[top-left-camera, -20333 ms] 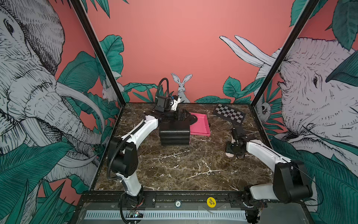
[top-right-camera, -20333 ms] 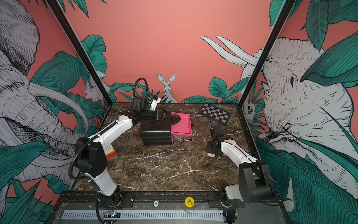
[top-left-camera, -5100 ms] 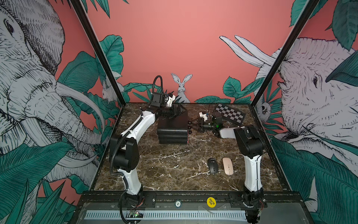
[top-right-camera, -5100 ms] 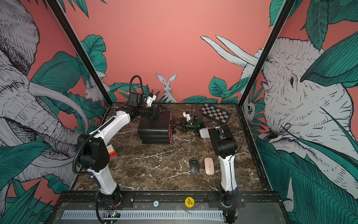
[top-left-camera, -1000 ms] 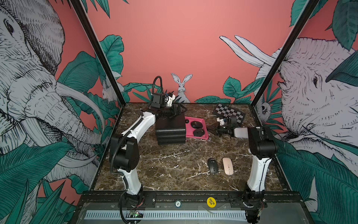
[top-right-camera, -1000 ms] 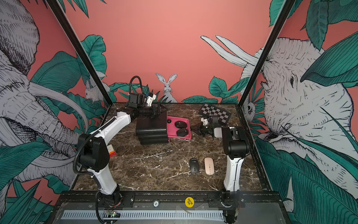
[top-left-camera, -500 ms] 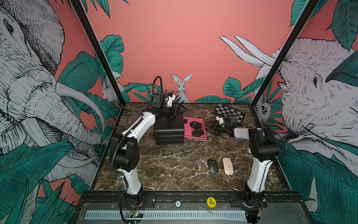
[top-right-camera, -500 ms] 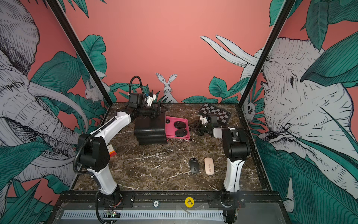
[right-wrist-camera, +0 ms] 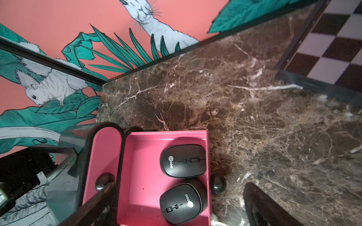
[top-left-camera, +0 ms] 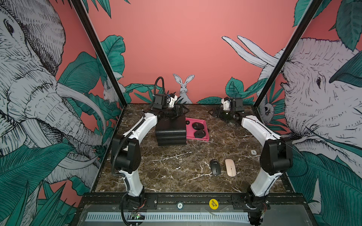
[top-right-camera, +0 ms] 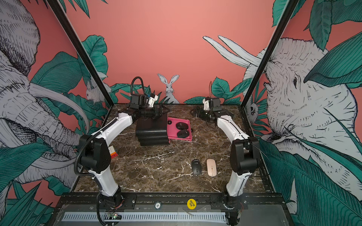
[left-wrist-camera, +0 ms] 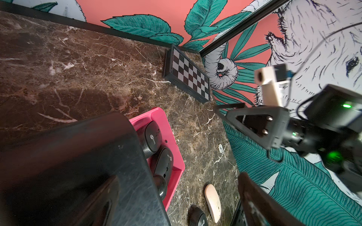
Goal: Take the mice out of the drawer
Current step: Open the drawer in the storage box, then pick up the mouse from the drawer.
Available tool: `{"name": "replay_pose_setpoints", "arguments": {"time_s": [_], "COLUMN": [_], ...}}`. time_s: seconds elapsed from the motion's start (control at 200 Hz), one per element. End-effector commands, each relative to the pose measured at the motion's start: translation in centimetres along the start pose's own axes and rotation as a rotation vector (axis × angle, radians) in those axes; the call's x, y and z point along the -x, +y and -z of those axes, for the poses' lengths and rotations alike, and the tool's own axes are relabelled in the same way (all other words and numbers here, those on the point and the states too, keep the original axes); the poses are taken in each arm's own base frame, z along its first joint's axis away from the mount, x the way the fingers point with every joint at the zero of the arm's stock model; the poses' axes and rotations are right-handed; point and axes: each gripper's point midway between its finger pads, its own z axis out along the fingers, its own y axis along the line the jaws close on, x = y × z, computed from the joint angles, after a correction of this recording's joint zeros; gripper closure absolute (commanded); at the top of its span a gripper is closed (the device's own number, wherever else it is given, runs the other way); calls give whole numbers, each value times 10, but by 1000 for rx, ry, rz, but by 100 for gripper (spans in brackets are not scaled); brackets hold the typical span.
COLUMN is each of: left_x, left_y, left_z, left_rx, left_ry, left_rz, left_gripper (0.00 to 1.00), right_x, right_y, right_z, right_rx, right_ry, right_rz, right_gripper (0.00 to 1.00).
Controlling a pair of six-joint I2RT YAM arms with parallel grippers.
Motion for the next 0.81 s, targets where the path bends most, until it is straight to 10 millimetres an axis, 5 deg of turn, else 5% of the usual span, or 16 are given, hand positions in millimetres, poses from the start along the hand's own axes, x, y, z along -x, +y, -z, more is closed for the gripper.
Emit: {"name": "replay_pose_setpoints", "arguments": {"time_s": [0.0,0.235,0.475,0.8], "left_x": [-31,-34,-32,-31], "left_y": [27,29,29,31], "left_z": [-7,-8,-9,-15], "left_rx": [76,76,76,55], "left_ry": [87,93,83,89], "left_rz": [88,93,95,94], "left_gripper": [4,3,3,4], "right_x": [-26,-46,-83,-126], "right_y": [-5,8,18,19], "right_z": [-6,-31,-18,-50], "right_rx": [-171,-200,-295,-290], "right_ry": [81,160,244,241], "right_rz": [161,163,-138,-462], "right_gripper": [1,1,6,12]}}
